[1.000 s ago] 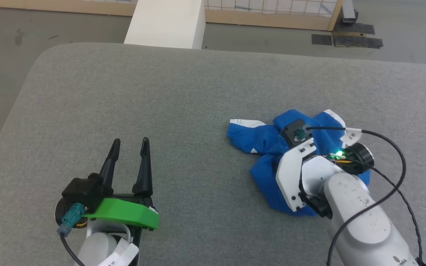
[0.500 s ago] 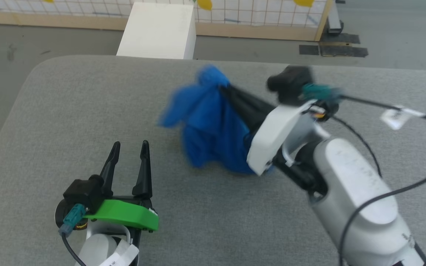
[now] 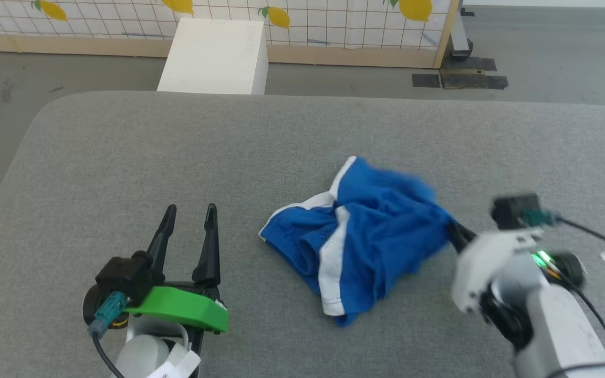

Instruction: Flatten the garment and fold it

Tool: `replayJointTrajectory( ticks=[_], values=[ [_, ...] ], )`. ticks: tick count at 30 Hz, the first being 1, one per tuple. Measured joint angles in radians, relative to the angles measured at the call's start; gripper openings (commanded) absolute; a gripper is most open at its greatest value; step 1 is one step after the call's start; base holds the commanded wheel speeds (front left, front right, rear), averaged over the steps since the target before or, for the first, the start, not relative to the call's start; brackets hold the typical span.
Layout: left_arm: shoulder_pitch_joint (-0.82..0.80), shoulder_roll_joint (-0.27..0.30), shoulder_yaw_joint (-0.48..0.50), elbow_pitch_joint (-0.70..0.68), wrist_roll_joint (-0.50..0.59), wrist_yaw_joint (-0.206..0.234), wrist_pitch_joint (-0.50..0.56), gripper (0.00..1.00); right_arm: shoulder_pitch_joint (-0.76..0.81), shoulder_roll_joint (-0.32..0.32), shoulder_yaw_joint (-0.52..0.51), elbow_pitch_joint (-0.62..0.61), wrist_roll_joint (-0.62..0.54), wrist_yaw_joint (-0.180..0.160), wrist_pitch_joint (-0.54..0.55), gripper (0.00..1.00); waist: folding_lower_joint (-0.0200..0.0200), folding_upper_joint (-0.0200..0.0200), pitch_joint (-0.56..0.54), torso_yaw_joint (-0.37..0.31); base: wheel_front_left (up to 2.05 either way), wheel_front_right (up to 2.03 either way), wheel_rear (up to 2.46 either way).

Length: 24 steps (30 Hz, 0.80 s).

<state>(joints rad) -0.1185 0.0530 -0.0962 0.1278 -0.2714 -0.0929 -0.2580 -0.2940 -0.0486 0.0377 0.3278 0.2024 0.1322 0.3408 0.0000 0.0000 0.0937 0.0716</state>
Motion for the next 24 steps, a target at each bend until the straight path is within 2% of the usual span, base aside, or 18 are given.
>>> replayJointTrajectory(
  ticks=[1,2,3,4,8,12,16,18,21,24],
  values=[
    [0.0,0.0,0.0,0.002,0.001,-0.002,0.0,1.0,0.023,0.0,-0.035,0.006,-0.022,0.0,0.005,0.0,0.0,0.0,0.0,0.0,0.0,0.0,0.0],
    [0.0,0.0,0.0,0.002,0.002,-0.002,0.0,1.0,0.044,-0.001,-0.067,0.008,-0.04,0.0,0.011,0.04,0.0,0.0,-0.001,0.0,0.0,0.0,0.0],
    [0.0,0.0,0.0,0.003,0.002,-0.003,0.0,1.0,0.064,-0.002,-0.094,0.004,-0.057,0.0,0.012,0.59,0.0,0.0,-0.002,0.0,0.0,0.0,0.0],
    [0.0,0.0,0.001,0.004,0.003,-0.003,0.0,1.0,0.078,-0.001,-0.112,-0.004,-0.076,0.0,0.012,1.0,0.0,0.0,-0.002,-0.001,0.0,0.0,0.0],
    [0.002,0.0,0.004,0.005,0.006,-0.003,0.0,1.0,0.144,-0.002,-0.147,-0.1,-0.136,0.0,-0.007,1.0,0.0,0.0,-0.006,-0.005,0.0,0.0,0.0],
    [0.006,0.0,0.006,0.005,0.007,-0.004,0.0,1.0,0.213,-0.003,-0.122,-0.258,-0.141,0.0,-0.027,1.0,0.0,0.0,-0.006,-0.012,0.0,0.0,0.0],
    [0.005,0.0,0.007,0.003,0.008,-0.004,0.0,1.0,0.258,-0.005,0.03,-0.434,-0.142,0.0,-0.048,1.0,0.0,0.0,0.001,-0.017,0.0,0.0,0.0],
    [0.005,0.0,0.006,0.001,0.008,-0.004,0.0,1.0,0.265,-0.005,0.116,-0.481,-0.141,0.0,-0.051,1.0,0.0,0.0,0.006,-0.018,0.0,0.0,0.0],
    [0.0,0.0,0.004,-0.002,0.008,-0.004,0.0,1.0,0.266,-0.012,0.234,-0.5,-0.137,0.0,-0.051,1.0,0.0,0.0,0.017,-0.018,0.0,0.0,0.0],
    [-0.008,0.0,-0.003,-0.003,0.007,-0.004,0.0,1.0,0.266,-0.022,0.311,-0.462,-0.145,0.0,-0.035,1.0,-0.0001,0.0,0.029,-0.015,0.0,0.0,0.0]
  ],
)
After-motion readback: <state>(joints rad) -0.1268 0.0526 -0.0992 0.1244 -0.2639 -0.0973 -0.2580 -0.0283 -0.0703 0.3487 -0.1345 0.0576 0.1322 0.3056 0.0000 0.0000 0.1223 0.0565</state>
